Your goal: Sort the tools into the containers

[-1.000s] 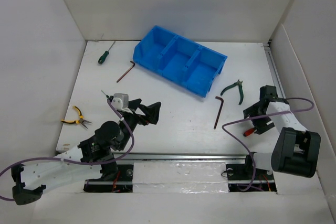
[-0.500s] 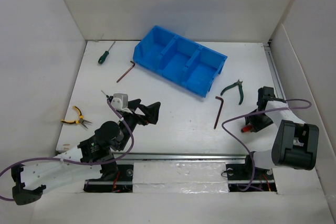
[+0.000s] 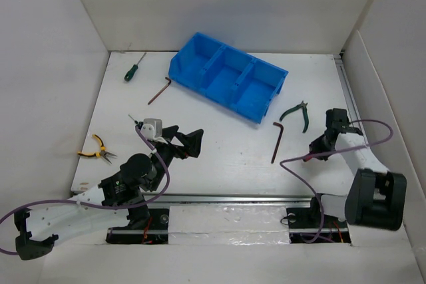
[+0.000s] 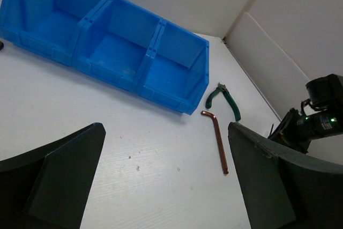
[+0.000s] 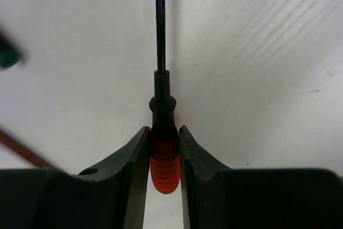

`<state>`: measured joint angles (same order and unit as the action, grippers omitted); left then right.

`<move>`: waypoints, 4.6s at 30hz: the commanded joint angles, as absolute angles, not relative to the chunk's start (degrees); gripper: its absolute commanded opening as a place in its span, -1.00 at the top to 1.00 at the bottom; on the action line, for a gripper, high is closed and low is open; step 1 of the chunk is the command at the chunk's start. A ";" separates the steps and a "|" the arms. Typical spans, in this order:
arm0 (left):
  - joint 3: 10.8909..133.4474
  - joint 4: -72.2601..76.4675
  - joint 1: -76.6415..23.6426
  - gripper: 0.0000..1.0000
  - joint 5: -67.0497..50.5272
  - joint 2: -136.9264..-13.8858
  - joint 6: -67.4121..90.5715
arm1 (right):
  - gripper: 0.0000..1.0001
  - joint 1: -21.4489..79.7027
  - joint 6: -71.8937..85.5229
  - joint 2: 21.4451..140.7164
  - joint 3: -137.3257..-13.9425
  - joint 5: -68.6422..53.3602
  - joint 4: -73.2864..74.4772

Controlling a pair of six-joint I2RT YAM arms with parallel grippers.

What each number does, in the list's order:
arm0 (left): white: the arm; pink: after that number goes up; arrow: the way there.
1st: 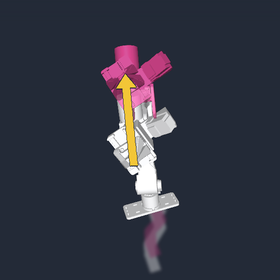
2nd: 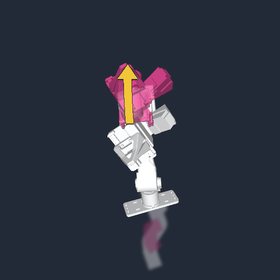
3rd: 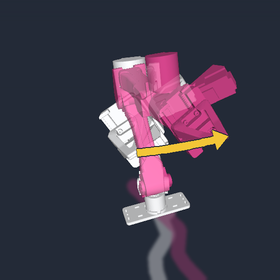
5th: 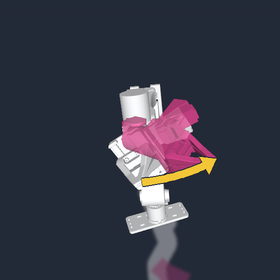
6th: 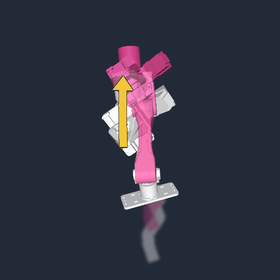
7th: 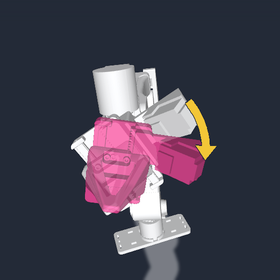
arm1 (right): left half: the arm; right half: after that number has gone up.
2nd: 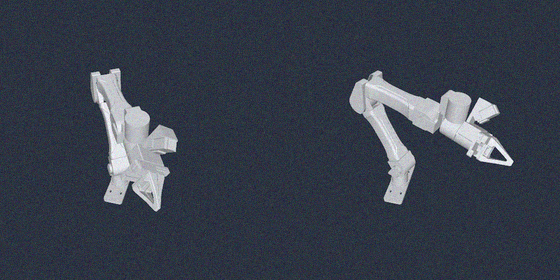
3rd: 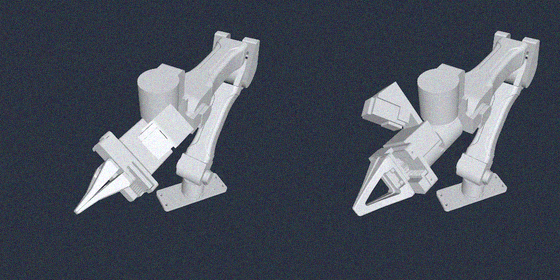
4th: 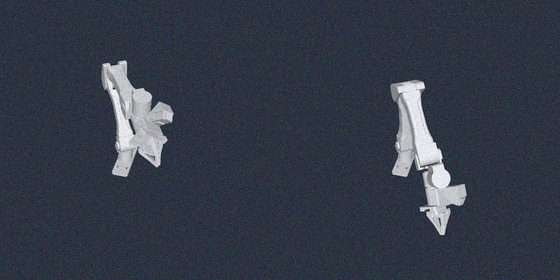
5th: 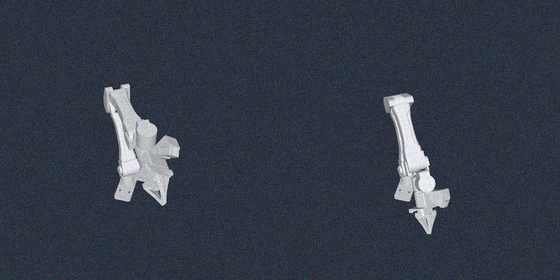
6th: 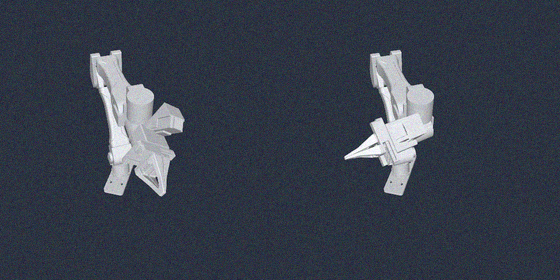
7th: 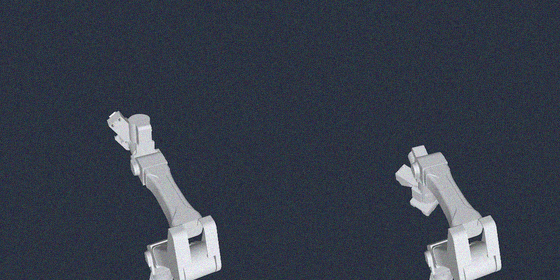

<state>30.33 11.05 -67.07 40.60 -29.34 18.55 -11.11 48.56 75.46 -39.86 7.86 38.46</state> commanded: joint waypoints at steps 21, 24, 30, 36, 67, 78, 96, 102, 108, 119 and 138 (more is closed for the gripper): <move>31.46 11.86 -67.15 -0.98 42.63 -32.96 18.98 | 1.00 23.47 41.13 99.66 -97.48 17.06 24.44; 31.29 11.95 -67.15 -0.98 42.89 -32.96 19.16 | 1.00 21.80 43.85 102.91 -93.80 16.35 19.70; 31.73 11.87 -67.15 -0.98 42.28 -33.49 19.16 | 1.00 20.05 43.42 107.83 -92.37 17.67 19.51; 31.64 11.78 -67.15 -0.98 42.36 -33.05 19.16 | 1.00 18.90 43.86 109.51 -90.35 16.09 18.46; 31.38 11.78 -67.15 -0.98 43.77 -33.14 19.25 | 0.24 20.04 44.74 110.31 -92.37 13.71 23.56; 31.20 12.22 -67.15 -0.98 45.52 -34.71 19.25 | 0.25 23.12 42.19 95.21 -86.24 18.72 24.79; 31.82 12.48 -67.15 -0.98 48.43 -39.29 19.42 | 0.25 11.35 47.98 73.38 -51.86 13.62 11.16; 31.47 12.39 -67.15 -0.98 47.38 -37.62 19.60 | 0.25 5.46 53.18 84.10 -59.83 18.02 23.02; 31.03 12.57 -67.15 -0.98 46.06 -35.42 19.42 | 0.26 -0.08 47.12 92.80 -62.67 11.70 19.00; 31.46 12.75 -67.15 -0.98 44.82 -36.12 19.16 | 0.22 -4.57 42.11 98.25 -63.81 10.13 18.29; 31.11 12.66 -67.15 -0.98 44.38 -35.07 19.25 | 0.17 -5.89 34.37 105.47 -68.99 10.37 22.41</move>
<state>30.33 10.48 -67.07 44.60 -36.10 19.00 -6.28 36.77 104.25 -66.24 9.02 21.08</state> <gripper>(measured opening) 0.989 0.417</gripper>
